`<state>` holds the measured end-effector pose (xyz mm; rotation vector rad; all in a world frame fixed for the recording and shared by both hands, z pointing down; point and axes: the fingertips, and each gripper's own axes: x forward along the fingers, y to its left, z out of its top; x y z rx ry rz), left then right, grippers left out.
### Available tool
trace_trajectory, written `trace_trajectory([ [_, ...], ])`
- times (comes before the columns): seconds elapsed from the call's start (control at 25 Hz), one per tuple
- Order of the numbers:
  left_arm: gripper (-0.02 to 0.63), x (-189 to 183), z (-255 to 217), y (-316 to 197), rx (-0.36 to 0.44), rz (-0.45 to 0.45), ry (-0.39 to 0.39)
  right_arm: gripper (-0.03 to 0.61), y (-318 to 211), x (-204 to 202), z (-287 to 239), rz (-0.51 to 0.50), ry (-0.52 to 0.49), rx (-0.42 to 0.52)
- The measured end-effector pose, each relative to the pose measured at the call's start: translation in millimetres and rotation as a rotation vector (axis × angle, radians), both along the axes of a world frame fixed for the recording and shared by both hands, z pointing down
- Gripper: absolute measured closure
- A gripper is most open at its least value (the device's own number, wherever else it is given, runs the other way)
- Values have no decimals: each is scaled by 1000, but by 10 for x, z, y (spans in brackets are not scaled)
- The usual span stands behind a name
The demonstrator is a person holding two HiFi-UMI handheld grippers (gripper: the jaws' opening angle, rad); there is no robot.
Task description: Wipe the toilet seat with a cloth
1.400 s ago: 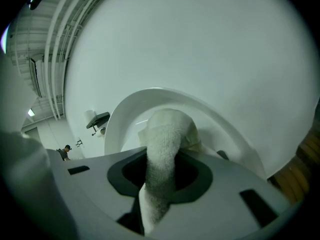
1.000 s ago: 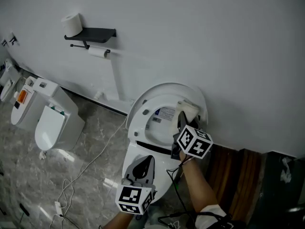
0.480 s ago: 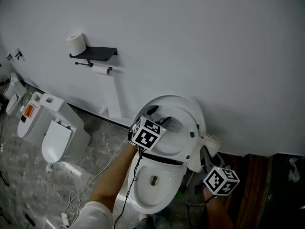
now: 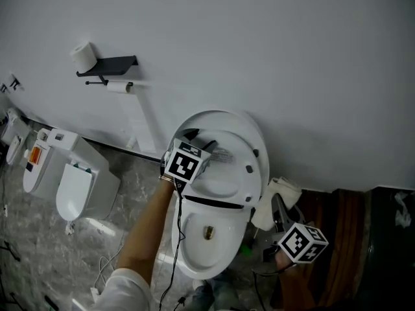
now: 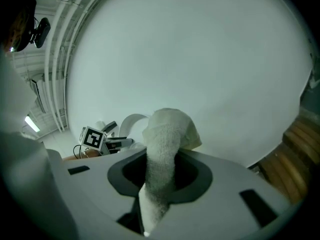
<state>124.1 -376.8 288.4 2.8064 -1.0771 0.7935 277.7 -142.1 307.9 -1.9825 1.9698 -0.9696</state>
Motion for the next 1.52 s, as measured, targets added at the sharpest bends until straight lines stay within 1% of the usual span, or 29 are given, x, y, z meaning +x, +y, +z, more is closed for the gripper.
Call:
trace_trajectory([
  [0.16, 348, -208, -57, 377, 11, -3, 6, 489, 93, -180, -158, -31, 3, 26],
  [0.28, 353, -398, -111, 821, -15, 6, 28, 489, 231, -315, -281, -51, 3, 42],
  [0.4, 360, -598, -110, 1321, -45, 37, 33, 489, 401, -504, -351, -65, -2, 53],
  [0.6, 365, -1003, 167, 2295, -103, 90, 17, 489, 799, -1021, -227, -116, -32, 24],
  [0.76, 365, -1269, 506, 2975, -138, 140, -40, 489, 1082, -1305, -52, -129, -48, -17],
  [0.88, 365, -1440, 839, 3468, -144, 193, -111, 489, 1290, -1446, 152, -137, -37, -50],
  [0.96, 365, -1593, 1108, 3784, -169, 227, -159, 489, 1411, -1554, 321, -146, -24, -66],
  [1.04, 365, -1733, 1405, 4087, -229, 251, -173, 489, 1529, -1622, 502, -152, 5, -77],
  [1.08, 367, -1799, 1564, 4216, -273, 249, -157, 489, 1579, -1637, 604, -152, 17, -78],
  [1.16, 400, -1926, 1898, 4399, -349, 216, -108, 489, 1642, -1651, 866, -149, 17, -80],
  [1.2, 409, -1980, 2080, 4471, -370, 197, -96, 489, 1669, -1657, 1036, -145, 5, -93],
  [1.28, 413, -2069, 2493, 4627, -391, 165, -111, 489, 1755, -1676, 1426, -134, -25, -151],
  [1.36, 413, -2129, 2931, 4745, -429, 128, -126, 489, 1865, -1688, 1821, -121, -62, -201],
  [1.44, 417, -2163, 3331, 4790, -485, 69, -100, 489, 1970, -1694, 2144, -114, -83, -236],
  [1.52, 433, -2192, 3682, 4807, -525, 11, -68, 489, 2077, -1705, 2412, -117, -84, -268],
])
